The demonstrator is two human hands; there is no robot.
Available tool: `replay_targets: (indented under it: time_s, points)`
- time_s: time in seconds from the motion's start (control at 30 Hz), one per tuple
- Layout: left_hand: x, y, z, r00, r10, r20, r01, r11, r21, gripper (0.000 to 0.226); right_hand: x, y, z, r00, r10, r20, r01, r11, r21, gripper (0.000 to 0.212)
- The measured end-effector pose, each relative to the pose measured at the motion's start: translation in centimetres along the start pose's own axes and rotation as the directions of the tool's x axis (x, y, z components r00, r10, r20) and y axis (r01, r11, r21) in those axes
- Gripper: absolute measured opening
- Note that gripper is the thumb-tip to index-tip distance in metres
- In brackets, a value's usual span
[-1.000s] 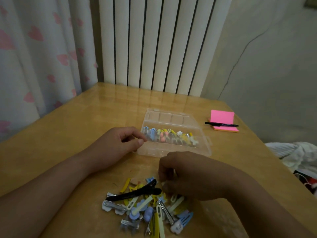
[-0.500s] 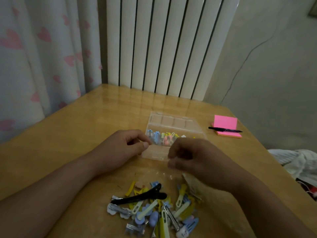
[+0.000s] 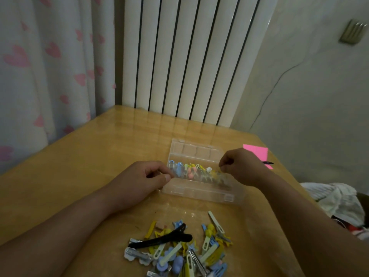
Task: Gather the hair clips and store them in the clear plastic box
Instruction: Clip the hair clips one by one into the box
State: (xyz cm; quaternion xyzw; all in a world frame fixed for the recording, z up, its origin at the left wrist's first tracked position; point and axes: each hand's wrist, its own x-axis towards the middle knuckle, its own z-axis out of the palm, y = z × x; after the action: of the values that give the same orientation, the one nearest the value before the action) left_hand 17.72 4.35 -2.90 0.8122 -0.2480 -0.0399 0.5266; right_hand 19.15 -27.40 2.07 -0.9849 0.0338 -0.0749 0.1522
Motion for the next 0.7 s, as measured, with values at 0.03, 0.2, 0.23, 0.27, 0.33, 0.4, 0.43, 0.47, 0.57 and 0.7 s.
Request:
replay_targets:
  time_s: [0.03, 0.2, 0.23, 0.27, 0.33, 0.4, 0.43, 0.47, 0.57, 0.7]
  points:
    - [0.0, 0.0, 0.0, 1.0, -0.001, 0.0, 0.001, 1.0, -0.002, 0.013, 0.1, 0.1, 0.2, 1.0, -0.001, 0.007, 0.001, 1.0, -0.008, 0.011]
    - [0.1, -0.2, 0.0, 1.0, 0.001, 0.0, -0.001, 1.0, 0.001, 0.013, 0.0, 0.6, 0.4, 1.0, 0.002, 0.023, -0.001, 1.0, -0.031, 0.014]
    - [0.1, -0.2, 0.0, 1.0, -0.001, 0.002, 0.001, 1.0, 0.002, 0.013, -0.1, 0.7, 0.4, 1.0, 0.003, 0.015, -0.002, 1.0, -0.029, 0.016]
    - [0.1, -0.3, 0.0, 1.0, 0.0, 0.003, 0.0, 1.0, 0.005, 0.013, -0.3, 0.7, 0.4, 1.0, 0.0, -0.011, 0.0, 1.0, -0.023, 0.017]
    - [0.2, -0.3, 0.1, 1.0, 0.003, 0.002, -0.003, 1.0, 0.011, 0.012, -0.9, 0.7, 0.5, 0.994, -0.009, -0.105, 0.01, 1.0, 0.013, 0.02]
    - [0.2, -0.3, 0.1, 1.0, 0.006, 0.001, -0.006, 1.0, 0.014, 0.012, -1.6, 0.4, 0.5, 0.981, -0.012, -0.193, 0.027, 0.997, 0.077, 0.021]
    - [0.1, -0.3, 0.1, 1.0, 0.007, 0.001, -0.008, 1.0, 0.011, 0.012, -2.0, 0.2, 0.6, 0.974, -0.016, -0.226, 0.041, 0.994, 0.104, 0.021]
    - [0.1, -0.2, 0.1, 1.0, 0.009, 0.0, -0.009, 1.0, 0.009, 0.013, -2.4, 0.0, 0.6, 0.966, -0.026, -0.259, 0.06, 0.99, 0.124, 0.021]
    - [0.2, -0.1, 0.1, 1.0, 0.003, -0.008, -0.003, 1.0, 0.03, 0.013, -4.1, -1.0, 0.8, 0.932, -0.031, -0.36, 0.112, 0.972, 0.208, 0.019]
    - [0.2, -0.4, 0.1, 1.0, 0.01, -0.006, -0.01, 1.0, 0.017, 0.013, -6.3, -1.3, 1.7, 0.925, -0.025, -0.378, 0.144, 0.946, 0.291, 0.017]
